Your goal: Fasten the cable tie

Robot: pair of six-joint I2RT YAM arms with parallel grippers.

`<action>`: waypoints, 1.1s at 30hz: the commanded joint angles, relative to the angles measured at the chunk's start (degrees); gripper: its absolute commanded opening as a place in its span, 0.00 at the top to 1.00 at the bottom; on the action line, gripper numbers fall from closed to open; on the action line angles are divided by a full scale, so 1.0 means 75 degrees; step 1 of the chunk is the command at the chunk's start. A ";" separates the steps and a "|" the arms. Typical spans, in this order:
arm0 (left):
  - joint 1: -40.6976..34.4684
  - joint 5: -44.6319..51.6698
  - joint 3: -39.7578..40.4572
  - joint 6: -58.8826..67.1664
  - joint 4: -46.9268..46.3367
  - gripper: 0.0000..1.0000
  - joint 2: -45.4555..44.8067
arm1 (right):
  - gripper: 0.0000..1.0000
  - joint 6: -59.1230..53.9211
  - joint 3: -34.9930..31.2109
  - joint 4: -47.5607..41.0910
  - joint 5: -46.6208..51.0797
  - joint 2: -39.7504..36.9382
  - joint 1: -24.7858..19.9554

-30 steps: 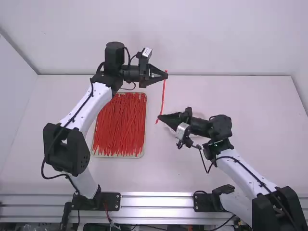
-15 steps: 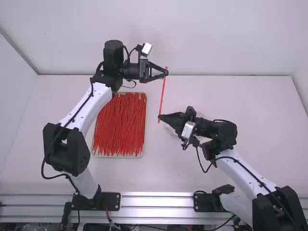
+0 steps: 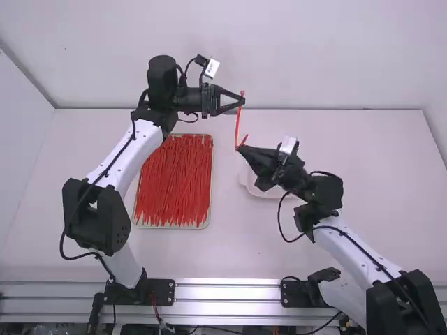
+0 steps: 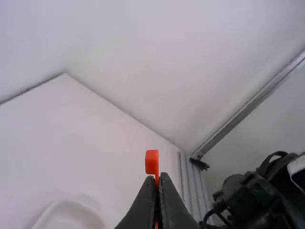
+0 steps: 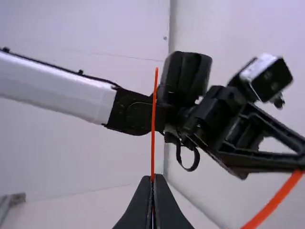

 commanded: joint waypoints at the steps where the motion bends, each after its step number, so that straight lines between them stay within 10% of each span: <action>1: 0.0000 0.0172 -0.0055 0.1370 -0.0134 0.98 -0.0082 | 1.00 0.1215 0.0023 -0.0050 0.0294 0.0015 -0.0017; 15: 0.0364 0.0143 -0.0058 0.4896 -0.1492 0.98 -0.0082 | 1.00 0.3066 0.1416 -0.3279 -0.0119 0.0015 -0.0017; 33: 0.0490 0.1804 -0.0058 0.7085 -0.1743 0.98 -0.0082 | 1.00 0.4756 0.1574 -0.3296 -0.0539 0.0015 0.0268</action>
